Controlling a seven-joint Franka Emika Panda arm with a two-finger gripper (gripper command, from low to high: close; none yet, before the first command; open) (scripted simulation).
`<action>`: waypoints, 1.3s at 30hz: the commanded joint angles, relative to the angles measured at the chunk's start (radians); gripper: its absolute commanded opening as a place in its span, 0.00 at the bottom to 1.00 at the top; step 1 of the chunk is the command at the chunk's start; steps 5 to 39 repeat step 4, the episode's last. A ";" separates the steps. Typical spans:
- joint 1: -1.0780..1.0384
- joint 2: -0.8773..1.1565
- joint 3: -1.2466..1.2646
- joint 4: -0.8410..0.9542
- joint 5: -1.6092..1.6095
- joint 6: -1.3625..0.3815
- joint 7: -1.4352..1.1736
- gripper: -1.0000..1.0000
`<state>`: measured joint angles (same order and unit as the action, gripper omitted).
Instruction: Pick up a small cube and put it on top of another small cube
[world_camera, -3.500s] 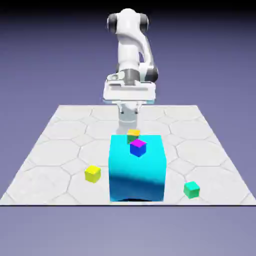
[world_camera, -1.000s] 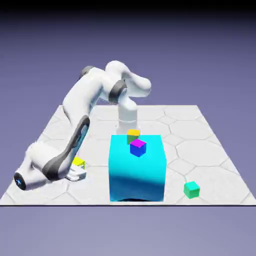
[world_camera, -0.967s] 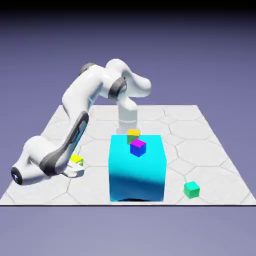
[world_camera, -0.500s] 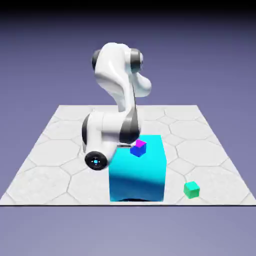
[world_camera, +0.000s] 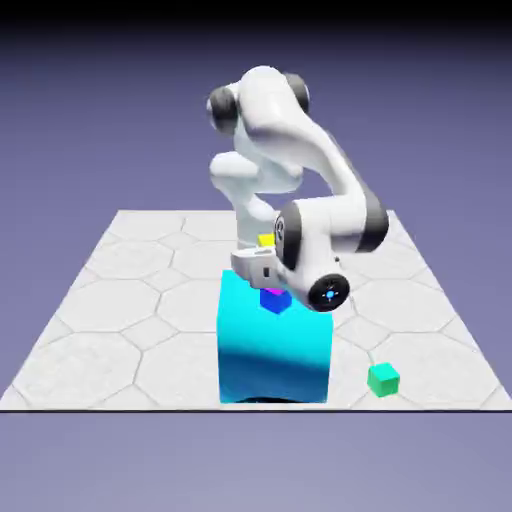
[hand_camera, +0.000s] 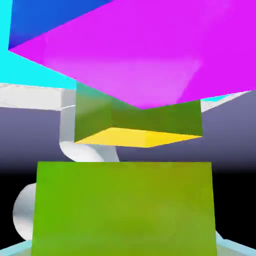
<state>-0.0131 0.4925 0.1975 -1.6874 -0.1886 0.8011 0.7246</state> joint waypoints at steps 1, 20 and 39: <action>0.024 -0.021 -0.036 -0.036 0.005 0.023 -0.017 0.00; 0.026 -0.022 -0.039 -0.039 0.005 0.025 -0.018 1.00; 0.026 -0.022 -0.039 -0.039 0.005 0.025 -0.018 1.00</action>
